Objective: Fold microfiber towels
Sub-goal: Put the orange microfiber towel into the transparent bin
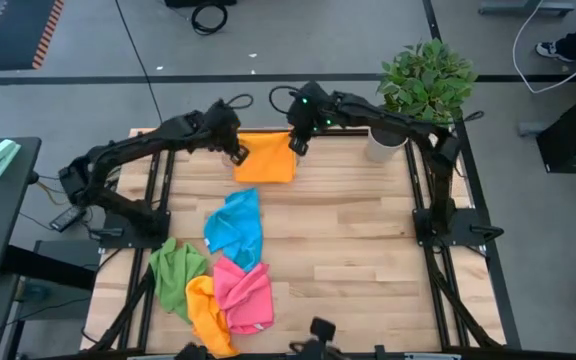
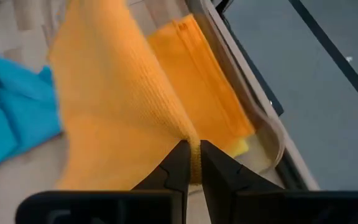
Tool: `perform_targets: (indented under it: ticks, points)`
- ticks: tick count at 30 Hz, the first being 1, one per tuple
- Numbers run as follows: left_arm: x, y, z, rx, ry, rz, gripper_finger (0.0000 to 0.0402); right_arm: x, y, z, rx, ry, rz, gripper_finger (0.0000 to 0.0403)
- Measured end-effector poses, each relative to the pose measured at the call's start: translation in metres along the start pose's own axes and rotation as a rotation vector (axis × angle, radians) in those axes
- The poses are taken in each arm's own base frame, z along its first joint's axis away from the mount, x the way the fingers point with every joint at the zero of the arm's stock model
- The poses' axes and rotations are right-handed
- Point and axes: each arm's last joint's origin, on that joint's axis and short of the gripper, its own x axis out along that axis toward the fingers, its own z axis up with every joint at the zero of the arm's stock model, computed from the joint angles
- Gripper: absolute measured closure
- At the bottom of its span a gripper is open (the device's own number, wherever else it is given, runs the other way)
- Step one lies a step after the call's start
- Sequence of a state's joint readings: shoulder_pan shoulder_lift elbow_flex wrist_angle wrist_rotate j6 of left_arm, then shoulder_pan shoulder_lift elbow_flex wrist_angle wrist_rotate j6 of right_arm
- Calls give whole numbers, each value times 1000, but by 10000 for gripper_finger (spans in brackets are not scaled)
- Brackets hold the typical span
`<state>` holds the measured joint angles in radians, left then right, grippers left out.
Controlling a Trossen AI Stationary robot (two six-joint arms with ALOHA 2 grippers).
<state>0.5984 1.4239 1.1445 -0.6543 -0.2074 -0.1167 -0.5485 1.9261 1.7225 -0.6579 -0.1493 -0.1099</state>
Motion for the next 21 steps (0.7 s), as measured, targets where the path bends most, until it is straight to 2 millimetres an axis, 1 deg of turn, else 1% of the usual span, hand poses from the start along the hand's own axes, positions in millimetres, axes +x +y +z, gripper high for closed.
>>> perform_targets:
  ticks: [5, 9, 12, 17, 20, 21]
  points:
    - [39, 18, 3, -5, 46, -4, 395, 29, -24, -4, -4, 38, 17, 360]
    - [60, 28, 2, 31, 82, 17, 395, 44, -30, -7, -1, 49, -4, 360]
    - [70, 34, 0, 65, 105, 27, 395, 46, -31, -5, -10, 26, -35, 360]
    - [80, 47, -2, 91, 124, 45, 395, 46, -33, -1, -15, -8, -76, 360]
    - [85, 50, -2, 107, 129, 50, 395, 51, -36, -3, -9, -5, -81, 360]
    - [86, 51, -2, 116, 131, 49, 395, 56, -37, -6, -5, 12, -82, 360]
